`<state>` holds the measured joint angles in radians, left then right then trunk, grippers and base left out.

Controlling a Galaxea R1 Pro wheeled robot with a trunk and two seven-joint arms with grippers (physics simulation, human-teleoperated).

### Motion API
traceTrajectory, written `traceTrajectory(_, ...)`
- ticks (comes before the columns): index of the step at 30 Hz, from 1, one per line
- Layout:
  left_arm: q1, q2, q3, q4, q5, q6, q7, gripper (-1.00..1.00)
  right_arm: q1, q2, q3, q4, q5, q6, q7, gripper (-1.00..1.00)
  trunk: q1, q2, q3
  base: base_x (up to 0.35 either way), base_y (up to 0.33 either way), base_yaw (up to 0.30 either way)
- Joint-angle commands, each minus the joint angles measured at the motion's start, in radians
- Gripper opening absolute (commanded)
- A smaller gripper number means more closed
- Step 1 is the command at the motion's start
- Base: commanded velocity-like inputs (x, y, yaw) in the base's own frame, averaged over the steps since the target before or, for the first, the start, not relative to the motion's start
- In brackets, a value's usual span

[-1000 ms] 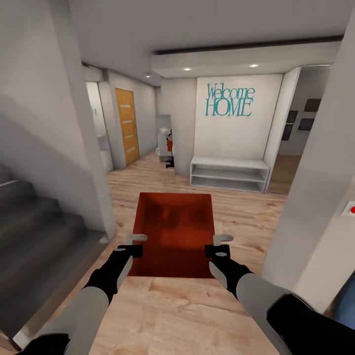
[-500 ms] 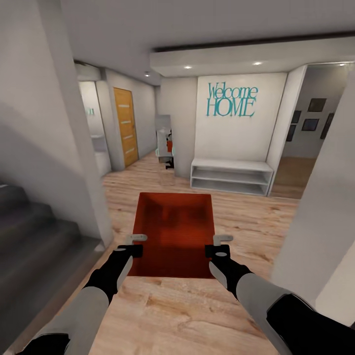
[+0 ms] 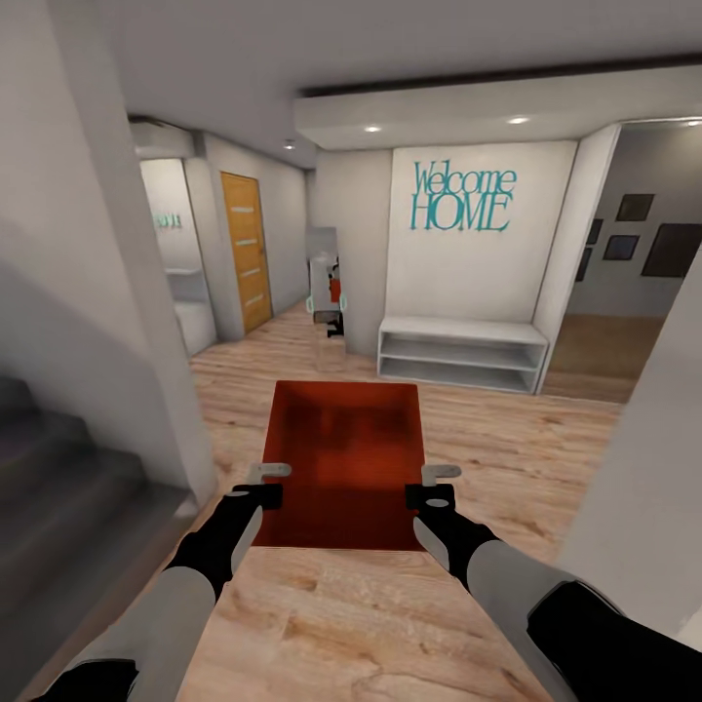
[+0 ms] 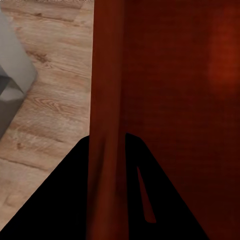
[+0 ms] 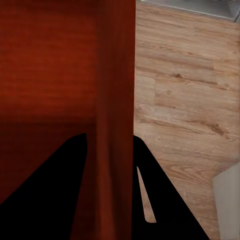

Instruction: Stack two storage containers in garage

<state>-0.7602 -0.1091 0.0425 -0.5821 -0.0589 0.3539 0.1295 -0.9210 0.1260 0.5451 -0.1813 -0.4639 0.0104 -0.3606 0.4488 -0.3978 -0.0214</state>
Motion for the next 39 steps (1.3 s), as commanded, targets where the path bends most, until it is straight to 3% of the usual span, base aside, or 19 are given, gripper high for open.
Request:
traceTrajectory(1,-0.001,-0.006,0.014,0.0,0.004,0.005,-0.004,-1.0,-0.001,0.0,-0.008,-0.023,0.011,-0.009,0.0,-1.0,0.001,-0.002,-0.002,0.322,0.0,0.0)
traceTrajectory(39,-0.001,-0.007,0.014,0.001,0.005,0.006,-0.004,-1.0,-0.001,0.0,-0.008,-0.023,0.011,-0.009,0.0,-1.0,0.001,-0.002,-0.002,0.322,0.0,0.0)
